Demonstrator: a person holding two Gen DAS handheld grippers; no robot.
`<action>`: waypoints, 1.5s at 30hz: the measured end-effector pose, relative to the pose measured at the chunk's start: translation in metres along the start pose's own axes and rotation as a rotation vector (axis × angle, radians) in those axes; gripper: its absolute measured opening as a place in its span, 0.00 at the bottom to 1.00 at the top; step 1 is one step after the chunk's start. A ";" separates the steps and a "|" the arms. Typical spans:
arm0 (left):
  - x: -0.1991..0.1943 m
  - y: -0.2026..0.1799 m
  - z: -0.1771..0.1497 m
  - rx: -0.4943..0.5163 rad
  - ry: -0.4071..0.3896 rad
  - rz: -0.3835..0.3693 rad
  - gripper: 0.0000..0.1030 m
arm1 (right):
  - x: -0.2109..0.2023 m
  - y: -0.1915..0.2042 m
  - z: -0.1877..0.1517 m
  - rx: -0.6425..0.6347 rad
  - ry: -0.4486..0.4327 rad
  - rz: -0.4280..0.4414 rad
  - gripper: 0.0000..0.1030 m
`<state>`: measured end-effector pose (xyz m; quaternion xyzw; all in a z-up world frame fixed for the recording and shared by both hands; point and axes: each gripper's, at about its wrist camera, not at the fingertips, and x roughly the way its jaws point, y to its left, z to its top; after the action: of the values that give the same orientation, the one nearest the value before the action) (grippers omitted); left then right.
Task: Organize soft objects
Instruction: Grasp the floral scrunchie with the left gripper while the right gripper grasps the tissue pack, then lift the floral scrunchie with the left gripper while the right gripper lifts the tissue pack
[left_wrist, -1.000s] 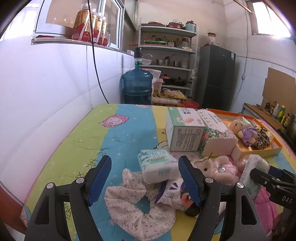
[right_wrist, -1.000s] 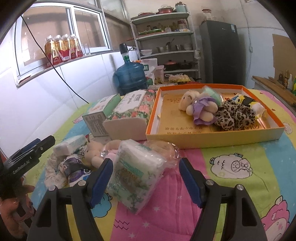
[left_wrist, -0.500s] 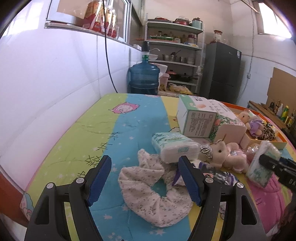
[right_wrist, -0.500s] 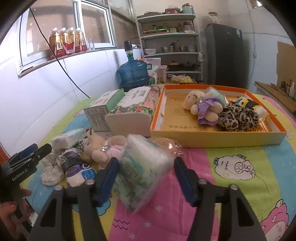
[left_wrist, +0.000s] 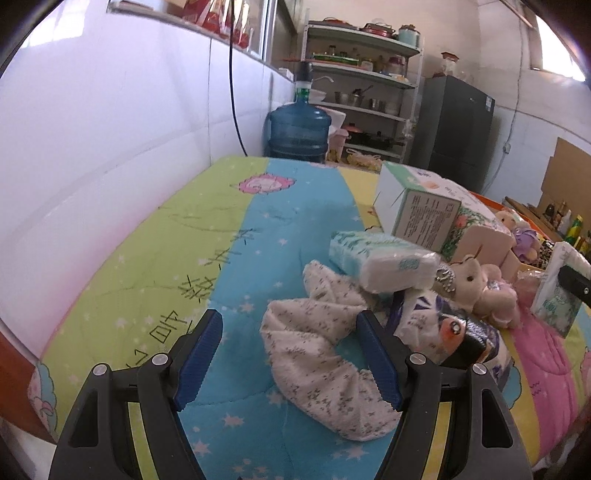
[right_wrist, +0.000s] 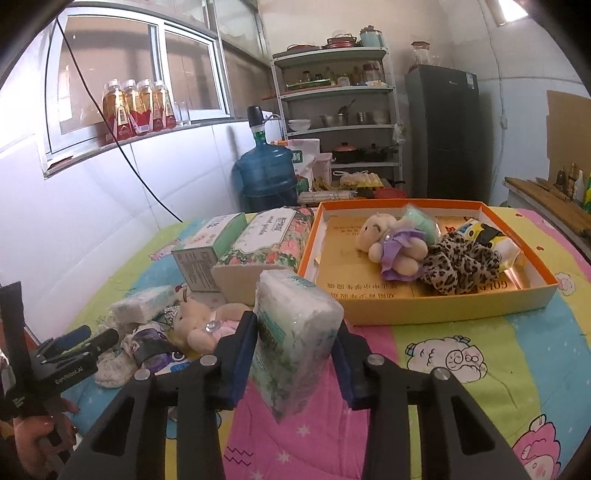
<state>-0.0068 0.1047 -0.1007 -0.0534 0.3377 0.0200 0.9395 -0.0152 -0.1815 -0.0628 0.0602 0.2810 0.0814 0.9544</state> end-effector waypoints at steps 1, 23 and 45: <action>0.002 0.001 -0.001 -0.001 0.005 -0.001 0.74 | 0.000 0.001 0.000 -0.002 -0.002 0.002 0.37; -0.005 -0.008 0.002 0.032 -0.013 -0.013 0.19 | -0.008 0.007 0.009 -0.028 -0.024 0.015 0.29; -0.042 -0.017 0.043 0.062 -0.131 0.001 0.18 | -0.006 0.000 0.008 -0.011 0.018 0.062 0.34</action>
<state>-0.0107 0.0928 -0.0392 -0.0226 0.2759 0.0137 0.9608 -0.0160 -0.1832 -0.0530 0.0631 0.2870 0.1130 0.9492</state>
